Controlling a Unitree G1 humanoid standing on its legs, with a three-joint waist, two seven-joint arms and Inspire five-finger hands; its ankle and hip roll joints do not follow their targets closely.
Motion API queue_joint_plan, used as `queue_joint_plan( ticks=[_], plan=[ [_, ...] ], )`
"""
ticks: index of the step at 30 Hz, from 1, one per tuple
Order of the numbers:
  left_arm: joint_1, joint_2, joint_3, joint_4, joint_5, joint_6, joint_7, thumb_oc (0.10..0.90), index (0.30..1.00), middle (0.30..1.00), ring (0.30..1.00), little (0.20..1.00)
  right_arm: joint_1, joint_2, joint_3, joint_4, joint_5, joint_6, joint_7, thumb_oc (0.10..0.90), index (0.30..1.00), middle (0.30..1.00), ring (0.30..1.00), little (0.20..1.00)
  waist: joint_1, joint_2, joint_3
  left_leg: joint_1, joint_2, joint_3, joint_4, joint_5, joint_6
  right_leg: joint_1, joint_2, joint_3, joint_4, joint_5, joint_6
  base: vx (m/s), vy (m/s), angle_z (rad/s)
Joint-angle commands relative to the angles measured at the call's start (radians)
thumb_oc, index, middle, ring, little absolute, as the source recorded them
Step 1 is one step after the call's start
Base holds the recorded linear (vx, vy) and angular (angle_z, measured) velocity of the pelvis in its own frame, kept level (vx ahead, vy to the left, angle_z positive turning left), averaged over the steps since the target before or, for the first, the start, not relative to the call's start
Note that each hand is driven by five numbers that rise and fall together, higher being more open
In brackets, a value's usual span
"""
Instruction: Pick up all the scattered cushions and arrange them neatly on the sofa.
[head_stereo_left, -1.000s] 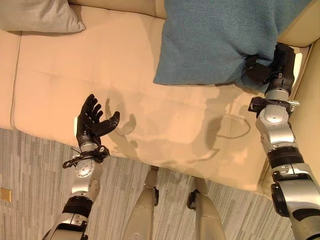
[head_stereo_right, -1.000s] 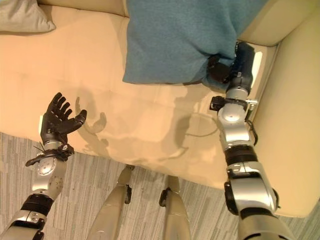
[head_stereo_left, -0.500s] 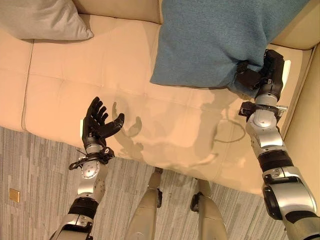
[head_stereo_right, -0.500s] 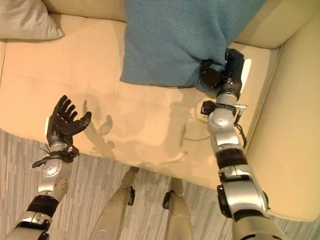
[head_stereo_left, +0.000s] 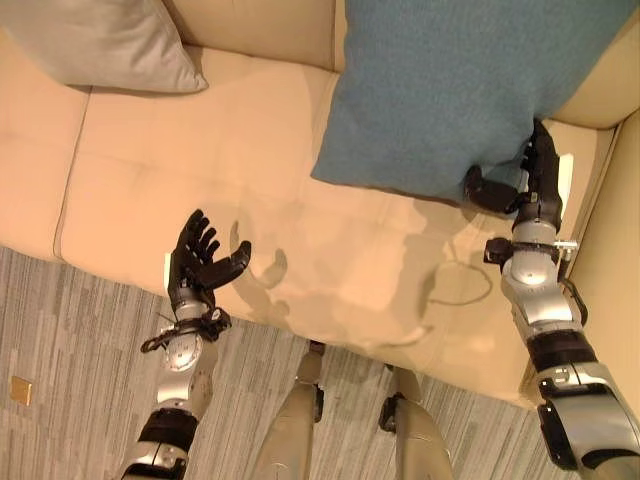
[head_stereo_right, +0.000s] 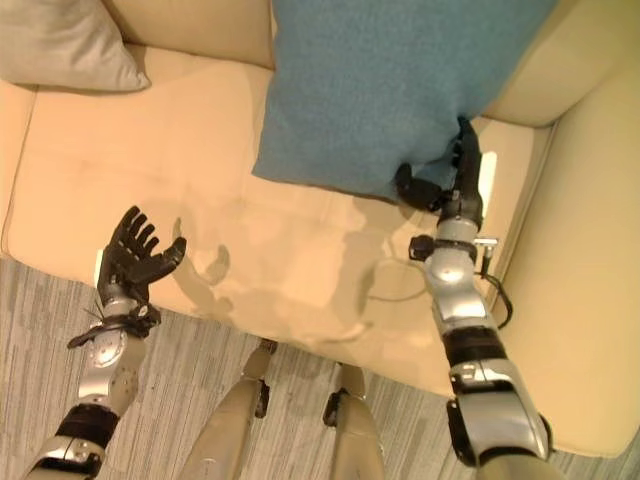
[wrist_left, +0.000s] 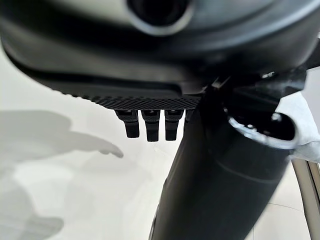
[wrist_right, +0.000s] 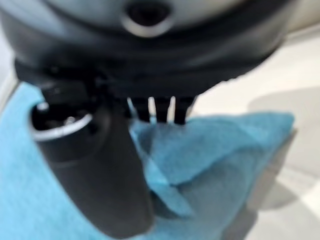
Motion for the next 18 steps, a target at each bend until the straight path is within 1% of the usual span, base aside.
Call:
queue_joint_plan(
  ticks=[1,5,6,7,9,10,11,13,14,15,17,18],
  plan=[
    [0.046,0.066,0.045,-0.055,0.016,-0.038,-0.030,0.800,0.900,0.900,0.900,0.900,-0.013,-0.039,0.005,-0.145,-0.033,-0.110,-0.005,0.800,0.900,0.900,0.900,0.900,-0.008,-0.103,-0.152,0.035,-0.023,0.041,0.000,-0.103,-0.025,0.035,-0.073,-0.005,0.003,-0.088,0.079,0.00,0.000,0.00],
    [0.085,0.061,0.043,-0.061,0.018,-0.022,-0.051,0.800,0.900,0.900,0.900,0.900,0.036,-0.047,-0.020,-0.181,-0.023,-0.114,0.009,0.800,0.900,0.900,0.900,0.900,-0.019,-0.106,-0.163,0.069,-0.017,0.041,0.000,-0.111,-0.025,0.076,-0.069,-0.011,0.003,-0.098,0.078,0.02,-0.008,0.00],
    [0.142,0.047,0.044,-0.060,0.020,0.007,-0.081,0.800,0.900,0.900,0.900,0.900,0.132,-0.032,-0.053,-0.235,-0.025,-0.115,0.037,0.800,0.900,0.900,0.900,0.900,-0.037,-0.110,-0.179,0.126,-0.006,0.047,0.000,-0.123,-0.024,0.145,-0.062,-0.019,0.003,-0.117,0.076,0.09,-0.034,0.01],
    [0.171,0.042,0.050,-0.061,0.027,0.017,-0.088,0.800,0.900,0.900,0.900,0.900,0.189,-0.020,-0.069,-0.264,-0.033,-0.115,0.055,0.800,0.900,0.900,0.900,0.900,-0.048,-0.111,-0.188,0.156,0.000,0.049,0.000,-0.126,-0.022,0.177,-0.060,-0.026,0.003,-0.123,0.074,0.10,-0.039,0.02],
    [0.200,0.042,0.059,-0.060,0.034,0.028,-0.097,0.800,0.900,0.900,0.900,0.900,0.243,-0.010,-0.081,-0.285,-0.042,-0.114,0.075,0.800,0.900,0.900,0.900,0.900,-0.058,-0.112,-0.202,0.183,0.007,0.054,0.000,-0.132,-0.022,0.206,-0.057,-0.030,0.003,-0.132,0.074,0.06,-0.015,0.03],
    [0.203,0.042,0.058,-0.061,0.034,0.028,-0.097,0.800,0.900,0.900,0.900,0.900,0.247,-0.009,-0.083,-0.289,-0.042,-0.113,0.076,0.800,0.900,0.900,0.900,0.900,-0.058,-0.113,-0.200,0.189,0.007,0.054,0.000,-0.133,-0.022,0.211,-0.056,-0.030,0.003,-0.133,0.074,0.07,-0.020,-0.02],
    [0.233,0.031,0.062,-0.045,0.038,0.044,-0.108,0.800,0.900,0.900,0.900,0.900,0.311,0.011,-0.091,-0.303,-0.042,-0.109,0.107,0.800,0.900,0.900,0.900,0.900,-0.073,-0.112,-0.210,0.224,0.014,0.062,0.000,-0.139,-0.019,0.247,-0.051,-0.035,0.003,-0.141,0.073,0.06,-0.020,-0.04],
    [0.257,0.022,0.074,-0.017,0.053,0.063,-0.117,0.800,0.900,0.900,0.900,0.900,0.382,0.023,-0.094,-0.305,-0.062,-0.100,0.140,0.800,0.900,0.900,0.900,0.900,-0.084,-0.111,-0.218,0.265,0.023,0.071,0.000,-0.148,-0.018,0.286,-0.046,-0.040,0.003,-0.151,0.071,0.07,-0.022,-0.01],
    [0.259,0.022,0.073,-0.018,0.053,0.063,-0.117,0.800,0.900,0.900,0.900,0.900,0.385,0.023,-0.095,-0.307,-0.062,-0.099,0.141,0.800,0.900,0.900,0.900,0.900,-0.084,-0.111,-0.216,0.269,0.023,0.071,0.000,-0.149,-0.018,0.291,-0.045,-0.041,0.003,-0.152,0.071,0.05,-0.012,0.02],
    [0.270,0.017,0.074,0.005,0.066,0.071,-0.123,0.800,0.900,0.900,0.900,0.900,0.420,0.034,-0.097,-0.300,-0.066,-0.094,0.157,0.800,0.900,0.900,0.900,0.900,-0.092,-0.110,-0.221,0.288,0.026,0.076,0.000,-0.153,-0.017,0.306,-0.042,-0.043,0.003,-0.156,0.071,0.05,-0.005,0.04],
    [0.286,0.005,0.069,0.049,0.089,0.086,-0.127,0.800,0.900,0.900,0.900,0.900,0.477,0.062,-0.097,-0.282,-0.059,-0.090,0.183,0.800,0.900,0.900,0.900,0.900,-0.101,-0.111,-0.225,0.330,0.032,0.083,0.000,-0.163,-0.015,0.346,-0.036,-0.045,0.003,-0.165,0.068,0.07,-0.022,0.02],
    [0.296,-0.002,0.074,0.107,0.126,0.099,-0.127,0.800,0.900,0.900,0.900,0.900,0.530,0.089,-0.098,-0.233,-0.045,-0.082,0.209,0.800,0.900,0.900,0.900,0.900,-0.111,-0.112,-0.232,0.368,0.040,0.090,0.000,-0.172,-0.014,0.382,-0.030,-0.048,0.003,-0.174,0.067,0.05,-0.027,0.01]
  ],
)
